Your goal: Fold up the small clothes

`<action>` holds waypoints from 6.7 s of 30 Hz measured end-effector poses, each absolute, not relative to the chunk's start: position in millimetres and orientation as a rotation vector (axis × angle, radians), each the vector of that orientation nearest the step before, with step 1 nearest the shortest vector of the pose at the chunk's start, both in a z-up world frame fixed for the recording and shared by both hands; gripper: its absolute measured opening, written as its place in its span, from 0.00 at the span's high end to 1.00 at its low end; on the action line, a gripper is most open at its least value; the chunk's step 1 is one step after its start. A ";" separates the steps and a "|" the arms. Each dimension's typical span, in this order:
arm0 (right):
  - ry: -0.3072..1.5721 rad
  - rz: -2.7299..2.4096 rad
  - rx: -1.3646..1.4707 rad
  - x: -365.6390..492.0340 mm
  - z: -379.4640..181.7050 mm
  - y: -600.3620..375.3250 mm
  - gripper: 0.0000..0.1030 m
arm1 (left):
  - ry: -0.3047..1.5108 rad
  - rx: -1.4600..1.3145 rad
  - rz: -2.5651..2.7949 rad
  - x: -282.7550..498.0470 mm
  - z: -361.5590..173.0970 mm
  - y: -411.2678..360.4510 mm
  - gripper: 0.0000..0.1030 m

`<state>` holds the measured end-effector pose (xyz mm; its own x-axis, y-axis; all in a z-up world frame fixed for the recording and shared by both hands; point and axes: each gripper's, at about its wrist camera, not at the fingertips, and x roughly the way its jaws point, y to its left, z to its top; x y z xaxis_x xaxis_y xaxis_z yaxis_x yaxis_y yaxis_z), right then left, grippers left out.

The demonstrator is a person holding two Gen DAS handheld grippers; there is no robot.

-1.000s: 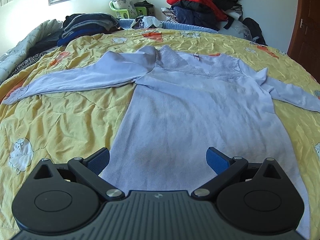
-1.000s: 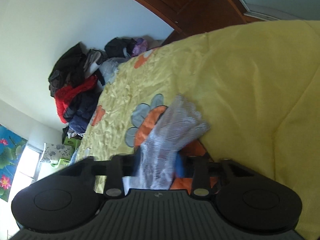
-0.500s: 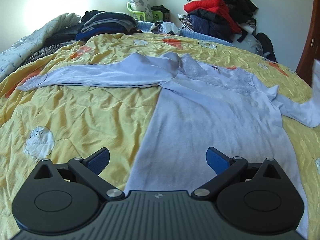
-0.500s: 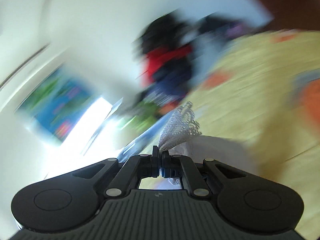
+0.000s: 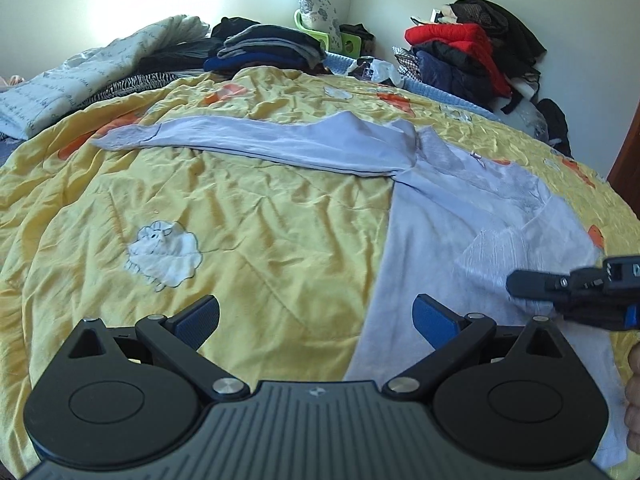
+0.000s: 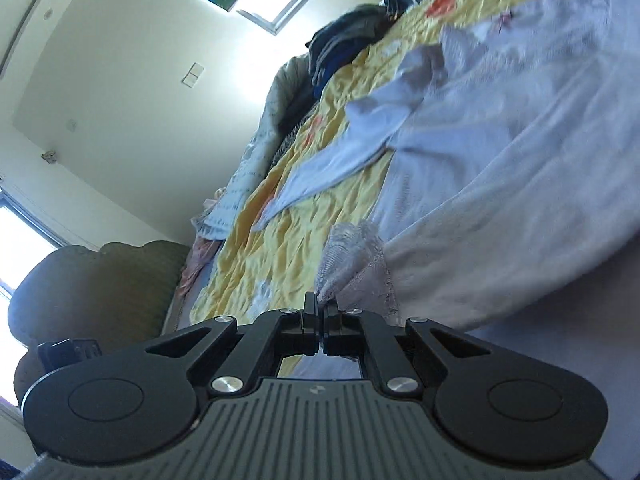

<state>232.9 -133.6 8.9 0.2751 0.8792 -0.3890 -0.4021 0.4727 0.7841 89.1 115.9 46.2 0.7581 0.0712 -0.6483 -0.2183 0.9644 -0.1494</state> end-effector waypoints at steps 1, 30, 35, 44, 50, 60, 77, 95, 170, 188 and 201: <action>0.936 0.955 0.609 228.4 10.5 -129.1 0.93 | 0.690 -0.230 0.163 87.6 45.7 119.6 0.00; 0.981 0.985 0.427 177.0 16.3 -105.5 0.41 | 0.602 -0.255 0.214 52.3 70.4 150.1 0.00; 1.103 0.942 0.460 187.4 -12.6 -96.3 0.42 | 0.606 -0.249 0.183 59.5 81.3 151.8 0.00; 0.800 0.875 0.189 205.3 70.8 -78.5 0.43 | 0.525 -0.481 0.167 115.1 101.6 223.6 0.00; 0.857 0.874 0.187 242.7 63.2 -55.7 0.39 | 0.458 -0.945 0.140 170.4 80.9 331.7 0.00; 0.943 0.823 0.194 270.3 28.6 -51.5 0.38 | 0.499 -1.176 0.395 236.1 19.7 435.6 0.00; 1.010 0.852 0.168 254.4 4.8 -56.1 0.33 | 0.512 -1.195 0.408 271.7 -7.6 463.3 0.00; 0.999 0.894 0.209 252.1 2.4 -53.7 0.16 | 0.604 -0.920 0.562 285.0 6.4 452.7 0.99; 0.931 0.600 0.916 226.8 76.5 -280.8 0.94 | 0.613 -0.016 -0.305 129.5 75.1 115.4 0.14; 1.059 0.353 1.098 178.6 -29.1 -327.2 0.94 | 0.662 0.010 -0.349 134.2 65.5 80.8 0.14; 1.078 0.314 1.106 180.2 -42.7 -334.4 0.73 | 0.671 0.009 -0.349 131.0 62.9 80.7 0.14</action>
